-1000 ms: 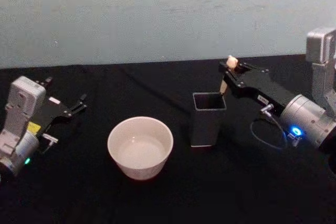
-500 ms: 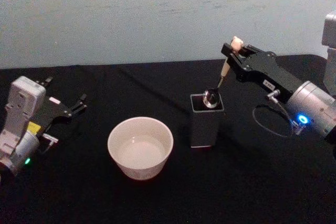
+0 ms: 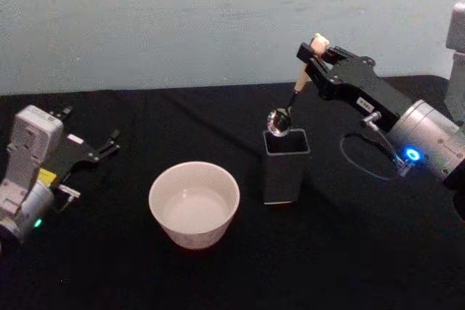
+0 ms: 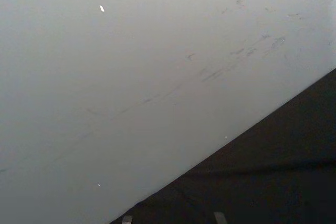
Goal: Pick up the stirring spoon with one hand, stir inside the cup, then place it back in its original position.
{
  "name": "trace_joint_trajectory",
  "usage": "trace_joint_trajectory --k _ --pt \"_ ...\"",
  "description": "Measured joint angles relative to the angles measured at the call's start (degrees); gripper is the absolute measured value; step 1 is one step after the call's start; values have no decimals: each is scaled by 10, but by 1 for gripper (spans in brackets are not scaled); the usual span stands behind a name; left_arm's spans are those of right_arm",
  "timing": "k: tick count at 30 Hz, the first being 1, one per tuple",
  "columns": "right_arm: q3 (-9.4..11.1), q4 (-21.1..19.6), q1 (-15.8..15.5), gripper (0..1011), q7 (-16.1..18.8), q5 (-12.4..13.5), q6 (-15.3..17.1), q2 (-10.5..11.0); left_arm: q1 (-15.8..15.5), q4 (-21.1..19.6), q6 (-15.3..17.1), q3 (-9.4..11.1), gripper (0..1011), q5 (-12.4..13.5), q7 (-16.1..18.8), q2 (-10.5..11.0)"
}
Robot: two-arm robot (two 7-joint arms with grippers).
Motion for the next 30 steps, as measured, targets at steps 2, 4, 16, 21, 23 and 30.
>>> trace_joint_trajectory --k 2,4,16,21,23,30 --pt "-4 0 3 207 0 4 0 0 0 0 0 0 1001 0 0 0" --pt "-11 0 8 207 3 11 1 -1 0 0 0 0 1001 0 0 0" --pt "-47 5 20 207 20 24 6 0 0 0 0 0 1002 0 0 0" --pt "-63 6 22 207 31 25 5 4 0 0 0 0 1001 0 0 0" --pt "-72 7 23 207 37 25 5 6 0 0 0 0 1001 0 0 0" --pt "-95 12 28 207 53 21 1 10 0 0 0 0 1001 0 0 0"
